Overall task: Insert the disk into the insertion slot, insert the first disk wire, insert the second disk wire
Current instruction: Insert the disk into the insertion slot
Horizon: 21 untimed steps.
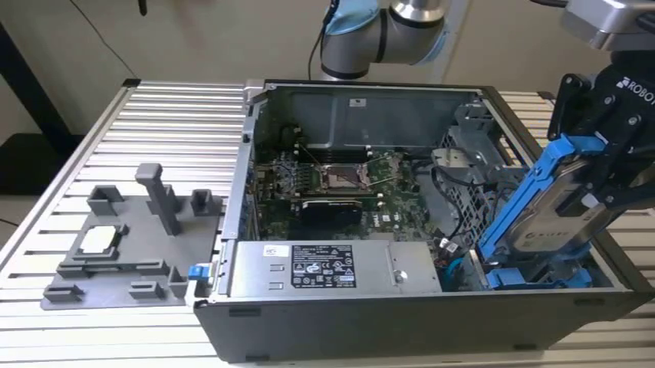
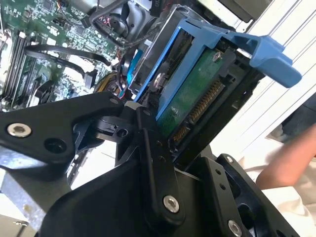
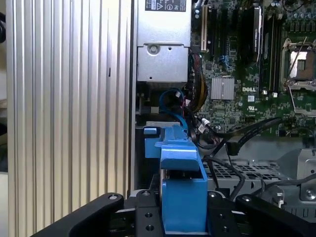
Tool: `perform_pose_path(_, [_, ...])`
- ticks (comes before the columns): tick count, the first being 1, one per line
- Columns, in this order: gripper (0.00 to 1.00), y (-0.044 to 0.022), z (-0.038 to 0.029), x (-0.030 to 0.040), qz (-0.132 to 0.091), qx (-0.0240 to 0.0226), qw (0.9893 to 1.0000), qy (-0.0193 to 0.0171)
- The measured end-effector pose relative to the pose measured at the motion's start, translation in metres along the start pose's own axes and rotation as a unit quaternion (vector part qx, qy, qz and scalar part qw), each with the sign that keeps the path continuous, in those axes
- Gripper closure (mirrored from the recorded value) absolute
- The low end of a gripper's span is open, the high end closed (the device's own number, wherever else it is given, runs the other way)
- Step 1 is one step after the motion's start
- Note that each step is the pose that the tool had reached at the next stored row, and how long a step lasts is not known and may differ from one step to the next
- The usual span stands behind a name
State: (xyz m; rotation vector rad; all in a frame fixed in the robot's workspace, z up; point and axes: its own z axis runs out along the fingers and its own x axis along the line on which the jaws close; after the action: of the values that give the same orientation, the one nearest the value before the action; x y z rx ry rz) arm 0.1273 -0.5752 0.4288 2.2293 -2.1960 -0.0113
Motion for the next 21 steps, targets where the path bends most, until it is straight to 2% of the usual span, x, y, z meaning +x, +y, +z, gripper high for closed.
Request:
perform_pose_path(5, [0.67,-0.0008,0.0046,-0.0008,0.0,0.0001,1.0,-0.0001])
perform_pose_path(13, [0.67,-0.0064,0.0148,-0.0014,0.0,0.0002,1.0,-0.0001])
perform_pose_path(21, [0.67,-0.0074,0.0294,-0.0054,0.0,0.0001,1.0,-0.0001])
